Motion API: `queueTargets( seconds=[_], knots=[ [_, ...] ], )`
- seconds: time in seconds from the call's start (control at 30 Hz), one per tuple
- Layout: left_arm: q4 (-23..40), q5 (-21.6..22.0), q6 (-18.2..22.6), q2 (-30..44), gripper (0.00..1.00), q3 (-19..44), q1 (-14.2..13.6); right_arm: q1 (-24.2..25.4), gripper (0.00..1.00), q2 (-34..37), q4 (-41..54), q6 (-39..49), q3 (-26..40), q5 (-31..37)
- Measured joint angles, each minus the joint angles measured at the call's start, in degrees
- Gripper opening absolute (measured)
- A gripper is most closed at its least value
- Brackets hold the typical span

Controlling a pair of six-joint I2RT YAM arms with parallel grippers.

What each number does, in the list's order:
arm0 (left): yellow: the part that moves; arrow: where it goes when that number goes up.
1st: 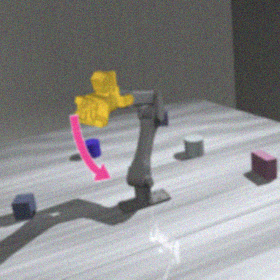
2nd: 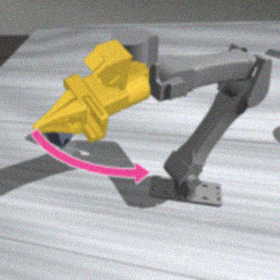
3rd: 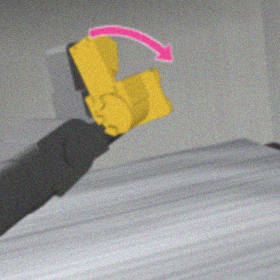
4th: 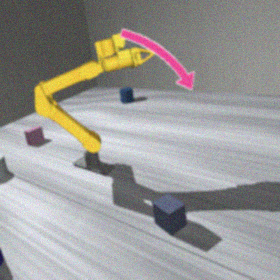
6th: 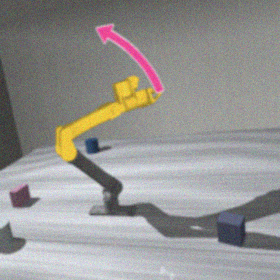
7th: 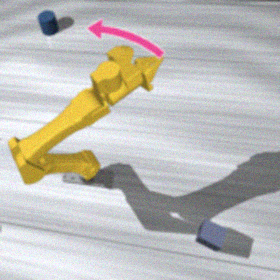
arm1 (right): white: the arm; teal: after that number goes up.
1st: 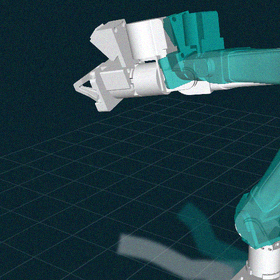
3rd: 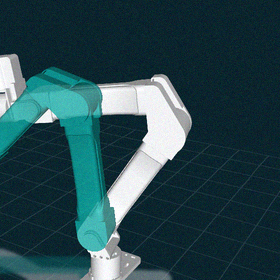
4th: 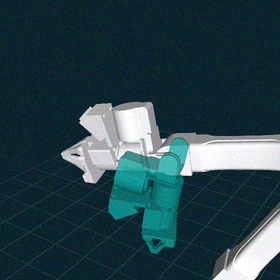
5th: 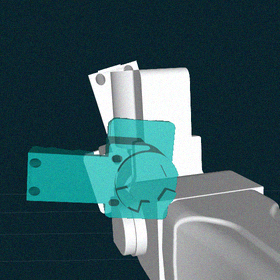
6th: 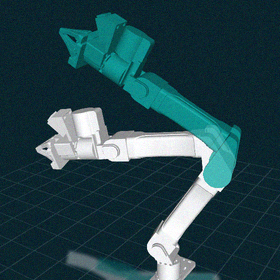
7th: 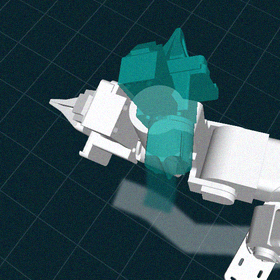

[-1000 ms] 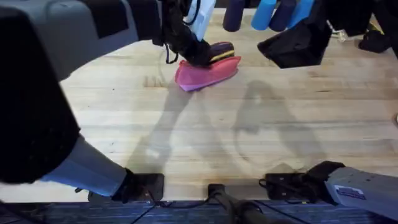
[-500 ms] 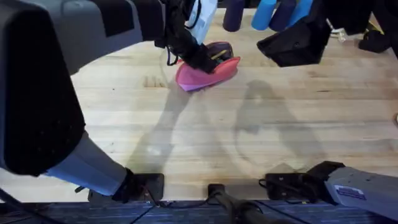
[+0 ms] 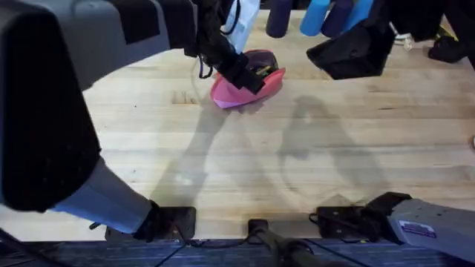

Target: Unzip the bag, pick up the pens from the table one at a time and place them inside, then zip the bag closed.

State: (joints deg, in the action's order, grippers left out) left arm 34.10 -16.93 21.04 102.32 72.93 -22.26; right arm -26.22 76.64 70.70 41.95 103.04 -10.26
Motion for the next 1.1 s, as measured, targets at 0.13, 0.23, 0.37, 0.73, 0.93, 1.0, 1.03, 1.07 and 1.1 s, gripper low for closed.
queueTargets(
  seconds=[0.13,0.23,0.37,0.73,0.93,1.0,1.03,1.07,1.1],
  knots=[
    [0.46,-0.03,-0.01,-2.38,0.993,0.00,0.00,0.00,0.996,0.00,0.00,0.00,0.00,0.00],
    [1.34,0.00,0.00,-5.94,0.993,0.00,0.01,0.00,0.996,0.00,0.00,0.00,0.00,-0.02],
    [1.47,0.30,0.00,-11.87,0.993,0.00,0.02,0.00,0.996,0.00,0.00,0.00,0.00,-0.02],
    [8.38,5.15,2.26,-22.26,0.993,0.00,0.89,0.00,0.996,0.11,-0.02,0.00,0.02,-0.02],
    [13.07,6.15,6.37,-22.99,0.993,0.00,3.54,0.00,0.996,2.09,-0.04,0.00,0.02,-0.02],
    [13.51,6.25,7.03,-23.01,0.993,0.00,4.69,0.00,0.996,2.97,-0.07,0.00,0.02,-0.02],
    [13.61,6.27,7.29,-23.10,0.993,0.00,5.36,0.00,0.996,3.34,-0.05,0.00,0.02,-0.02],
    [13.73,6.26,7.63,-23.27,0.993,0.00,6.00,0.00,0.996,3.71,-0.10,0.00,0.02,-0.02],
    [13.81,6.25,8.13,-23.54,0.994,0.00,6.68,0.00,0.996,4.03,-0.13,0.00,0.02,-0.02]
  ],
)
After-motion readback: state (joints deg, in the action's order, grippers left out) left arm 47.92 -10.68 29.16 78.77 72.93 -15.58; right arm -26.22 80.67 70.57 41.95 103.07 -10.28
